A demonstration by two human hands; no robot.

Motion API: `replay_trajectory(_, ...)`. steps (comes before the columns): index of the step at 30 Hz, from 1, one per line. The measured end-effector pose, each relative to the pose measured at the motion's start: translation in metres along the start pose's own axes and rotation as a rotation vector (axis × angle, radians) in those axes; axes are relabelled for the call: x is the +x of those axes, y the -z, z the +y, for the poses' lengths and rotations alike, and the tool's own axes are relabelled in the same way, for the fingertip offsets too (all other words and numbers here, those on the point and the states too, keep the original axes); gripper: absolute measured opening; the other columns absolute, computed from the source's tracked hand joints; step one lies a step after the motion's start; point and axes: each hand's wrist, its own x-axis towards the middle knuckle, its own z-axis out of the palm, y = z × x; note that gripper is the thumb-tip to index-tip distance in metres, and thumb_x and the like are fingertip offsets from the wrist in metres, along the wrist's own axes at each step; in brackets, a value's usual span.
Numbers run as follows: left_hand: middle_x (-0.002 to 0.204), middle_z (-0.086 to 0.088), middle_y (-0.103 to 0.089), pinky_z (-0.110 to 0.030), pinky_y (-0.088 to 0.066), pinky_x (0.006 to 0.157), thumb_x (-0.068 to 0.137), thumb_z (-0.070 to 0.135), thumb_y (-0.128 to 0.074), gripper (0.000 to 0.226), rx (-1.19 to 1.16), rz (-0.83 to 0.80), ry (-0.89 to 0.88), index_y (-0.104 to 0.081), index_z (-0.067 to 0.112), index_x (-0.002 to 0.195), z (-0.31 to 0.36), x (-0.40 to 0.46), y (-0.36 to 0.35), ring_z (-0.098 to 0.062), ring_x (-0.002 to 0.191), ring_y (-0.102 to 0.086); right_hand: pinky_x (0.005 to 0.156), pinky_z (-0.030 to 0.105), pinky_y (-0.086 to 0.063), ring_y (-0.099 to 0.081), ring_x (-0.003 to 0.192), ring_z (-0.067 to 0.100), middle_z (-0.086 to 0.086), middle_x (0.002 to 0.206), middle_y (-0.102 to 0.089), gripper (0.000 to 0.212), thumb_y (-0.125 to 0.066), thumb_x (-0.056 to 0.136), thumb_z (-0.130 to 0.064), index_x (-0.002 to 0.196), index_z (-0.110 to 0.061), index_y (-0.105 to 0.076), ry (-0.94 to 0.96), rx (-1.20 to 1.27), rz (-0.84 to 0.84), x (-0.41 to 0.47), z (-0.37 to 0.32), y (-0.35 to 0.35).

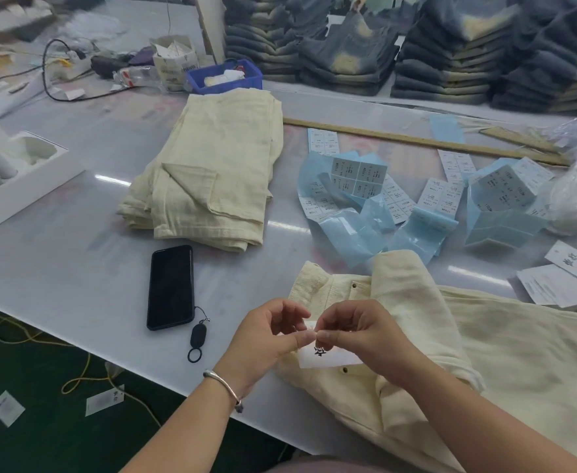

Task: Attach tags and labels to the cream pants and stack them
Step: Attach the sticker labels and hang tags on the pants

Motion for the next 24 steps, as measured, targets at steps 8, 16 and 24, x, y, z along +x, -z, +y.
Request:
replay_trajectory(8, 0.118, 0.01, -0.049, -0.018, -0.04, 0.089, 0.071, 0.047, -0.08, 0.053, 0.691, 0.215, 0.07, -0.054, 0.033, 0.115, -0.015, 0.024, -0.006, -0.01, 0.111, -0.047, 0.067, 0.019, -0.045, -0.059, 0.066, 0.001, -0.011, 0.073, -0.068, 0.017, -0.075, 0.08, -0.011, 0.09, -0.023, -0.071, -0.059, -0.564, 0.11, 0.002, -0.01, 0.021)
replay_trajectory(16, 0.116, -0.001, -0.055, -0.028, -0.045, 0.081, 0.067, 0.053, -0.08, 0.086, 0.612, 0.178, 0.324, -0.039, 0.012, 0.13, -0.026, 0.04, -0.022, -0.023, 0.111, -0.056, 0.084, 0.038, -0.043, -0.053, 0.116, 0.029, 0.008, 0.126, -0.055, 0.075, -0.064, 0.077, -0.063, 0.129, -0.012, -0.046, -0.814, -0.905, 0.56, -0.044, -0.003, 0.096)
replay_trajectory(24, 0.113, -0.027, -0.067, -0.047, -0.057, 0.084, 0.071, 0.004, -0.072, 0.039, -0.496, -0.365, 0.603, -0.069, -0.009, 0.108, -0.007, 0.03, -0.028, -0.037, 0.097, -0.069, 0.065, 0.033, -0.058, -0.073, 0.081, 0.027, 0.01, 0.09, -0.075, 0.028, -0.072, 0.077, -0.005, 0.104, -0.011, -0.069, -0.564, 0.199, 0.603, -0.071, 0.0, 0.072)
